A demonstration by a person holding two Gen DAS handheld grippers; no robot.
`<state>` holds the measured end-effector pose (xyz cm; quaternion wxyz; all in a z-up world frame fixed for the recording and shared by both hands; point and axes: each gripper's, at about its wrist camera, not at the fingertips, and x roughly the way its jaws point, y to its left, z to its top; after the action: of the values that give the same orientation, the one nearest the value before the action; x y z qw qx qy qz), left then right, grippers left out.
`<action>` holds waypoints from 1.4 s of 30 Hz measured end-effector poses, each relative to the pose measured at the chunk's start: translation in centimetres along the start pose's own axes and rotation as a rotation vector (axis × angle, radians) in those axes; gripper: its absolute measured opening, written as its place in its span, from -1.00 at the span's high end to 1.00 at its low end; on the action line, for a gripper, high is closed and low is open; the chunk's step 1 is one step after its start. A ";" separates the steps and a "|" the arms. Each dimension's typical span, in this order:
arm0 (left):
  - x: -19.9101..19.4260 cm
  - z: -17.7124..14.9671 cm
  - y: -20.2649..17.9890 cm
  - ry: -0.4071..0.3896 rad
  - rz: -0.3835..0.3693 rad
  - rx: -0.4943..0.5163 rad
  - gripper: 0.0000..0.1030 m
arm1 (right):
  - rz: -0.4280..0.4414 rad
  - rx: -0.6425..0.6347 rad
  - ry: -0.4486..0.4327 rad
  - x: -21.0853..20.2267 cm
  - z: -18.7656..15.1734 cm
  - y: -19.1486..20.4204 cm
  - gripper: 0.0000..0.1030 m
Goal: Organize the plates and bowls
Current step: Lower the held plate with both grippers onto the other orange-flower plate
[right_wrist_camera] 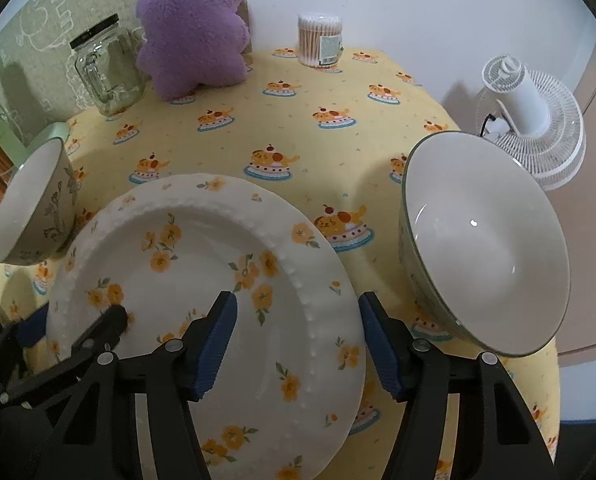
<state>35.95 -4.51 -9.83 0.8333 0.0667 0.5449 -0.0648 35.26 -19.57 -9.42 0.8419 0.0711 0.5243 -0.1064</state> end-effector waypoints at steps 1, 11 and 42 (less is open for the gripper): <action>0.0 -0.1 0.1 0.002 0.000 -0.004 -0.25 | 0.006 0.001 0.002 -0.1 -0.1 0.1 -0.28; 0.2 -0.1 0.2 -0.004 -0.004 -0.021 -0.30 | 0.031 0.039 0.068 1.2 -0.5 -0.2 -0.24; -9.1 -4.7 -0.4 -0.101 -0.044 0.032 -0.27 | -0.006 0.019 -0.032 -8.8 -4.2 -0.9 -0.23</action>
<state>28.07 -3.75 -3.38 0.8570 0.0648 0.5023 -0.0949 27.66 -18.57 -3.37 0.8491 0.0758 0.5100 -0.1151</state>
